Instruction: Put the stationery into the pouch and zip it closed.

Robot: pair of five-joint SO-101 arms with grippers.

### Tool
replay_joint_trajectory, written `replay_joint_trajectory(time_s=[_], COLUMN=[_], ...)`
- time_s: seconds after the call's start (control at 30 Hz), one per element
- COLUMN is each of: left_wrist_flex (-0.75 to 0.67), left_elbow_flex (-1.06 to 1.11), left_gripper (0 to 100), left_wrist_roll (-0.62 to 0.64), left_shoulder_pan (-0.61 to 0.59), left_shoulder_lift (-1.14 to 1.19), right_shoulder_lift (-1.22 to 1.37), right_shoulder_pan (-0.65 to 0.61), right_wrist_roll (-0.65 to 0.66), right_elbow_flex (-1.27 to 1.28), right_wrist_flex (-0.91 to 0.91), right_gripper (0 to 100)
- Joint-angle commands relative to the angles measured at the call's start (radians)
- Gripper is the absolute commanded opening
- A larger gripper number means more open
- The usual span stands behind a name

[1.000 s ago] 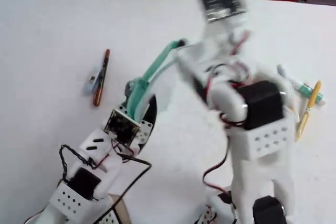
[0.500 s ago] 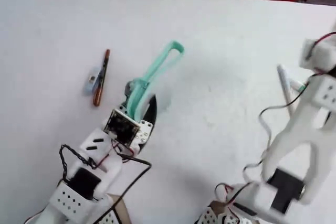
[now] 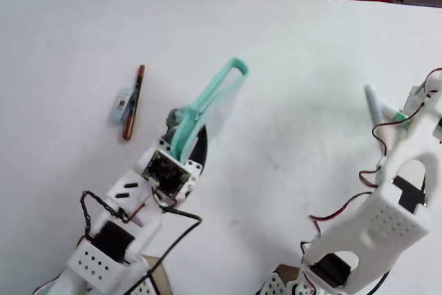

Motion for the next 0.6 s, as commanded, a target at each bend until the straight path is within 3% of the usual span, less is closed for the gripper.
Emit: replay_joint_trajectory(time_s=[0.0,0.57], left_wrist_flex=[-0.052,-0.052], left_elbow_flex=[-0.011,-0.011], left_gripper=[2,2], left_wrist_roll=[-0.012,-0.012], left_shoulder_pan=[0.004,0.004], left_shoulder_lift=[-0.007,-0.007], right_shoulder_lift=[0.015,0.225], right_shoulder_pan=[0.007,-0.012], right_wrist_roll=[0.011,0.009], right_elbow_flex=[-0.009,-0.213], right_wrist_flex=[-0.053,-0.054], right_gripper=[17.1,17.0])
